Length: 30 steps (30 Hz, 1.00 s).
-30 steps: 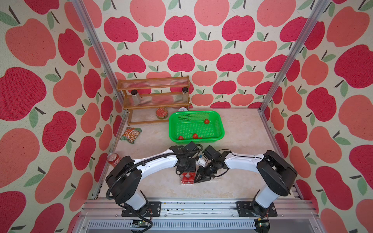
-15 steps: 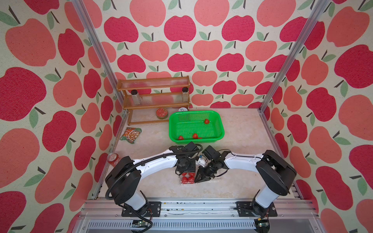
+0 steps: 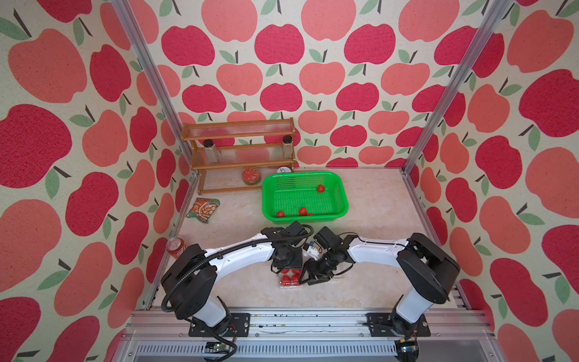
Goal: Pack strawberries into containers
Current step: Close the packing box at the center of the board.
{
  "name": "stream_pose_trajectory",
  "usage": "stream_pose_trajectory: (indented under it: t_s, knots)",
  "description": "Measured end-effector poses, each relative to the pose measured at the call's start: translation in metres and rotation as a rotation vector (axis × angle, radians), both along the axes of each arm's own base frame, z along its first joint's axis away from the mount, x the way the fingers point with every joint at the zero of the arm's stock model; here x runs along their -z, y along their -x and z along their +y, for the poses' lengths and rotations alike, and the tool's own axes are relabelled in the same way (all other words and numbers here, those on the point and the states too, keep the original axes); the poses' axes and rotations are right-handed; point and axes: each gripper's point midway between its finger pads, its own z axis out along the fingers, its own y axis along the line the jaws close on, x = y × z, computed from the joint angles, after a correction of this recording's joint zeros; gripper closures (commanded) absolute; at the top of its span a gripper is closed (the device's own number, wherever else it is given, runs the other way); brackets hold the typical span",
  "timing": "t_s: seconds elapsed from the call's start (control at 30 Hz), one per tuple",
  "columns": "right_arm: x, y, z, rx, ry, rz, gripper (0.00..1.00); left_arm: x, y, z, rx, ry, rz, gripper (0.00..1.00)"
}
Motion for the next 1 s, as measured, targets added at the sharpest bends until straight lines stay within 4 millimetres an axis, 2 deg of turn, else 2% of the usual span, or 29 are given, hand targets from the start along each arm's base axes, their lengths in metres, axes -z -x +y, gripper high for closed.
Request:
stream_pose_trajectory:
  t_s: [0.17, 0.5, 0.6, 0.7, 0.77, 1.0]
  knots:
    - [-0.002, 0.008, 0.004, -0.026, -0.002, -0.001, 0.47, 0.002, 0.003, 0.005, -0.011, -0.005, 0.007, 0.51]
    - [-0.006, 0.006, 0.010, -0.033, -0.017, -0.003, 0.62, 0.002, 0.006, 0.009, -0.027, -0.004, 0.013, 0.51]
    - [-0.003, 0.007, 0.010, -0.034, -0.012, 0.008, 0.62, 0.003, 0.006, 0.010, -0.029, -0.006, 0.014, 0.51]
    - [-0.002, 0.008, 0.010, -0.036, -0.009, 0.013, 0.52, 0.003, 0.006, 0.010, -0.030, -0.007, 0.015, 0.51]
    - [-0.003, 0.007, 0.012, -0.038, -0.012, 0.012, 0.50, 0.003, 0.007, 0.011, -0.030, -0.007, 0.015, 0.51]
    - [-0.009, 0.004, 0.016, -0.046, -0.011, 0.011, 0.53, 0.003, 0.006, 0.012, -0.034, -0.005, 0.014, 0.51]
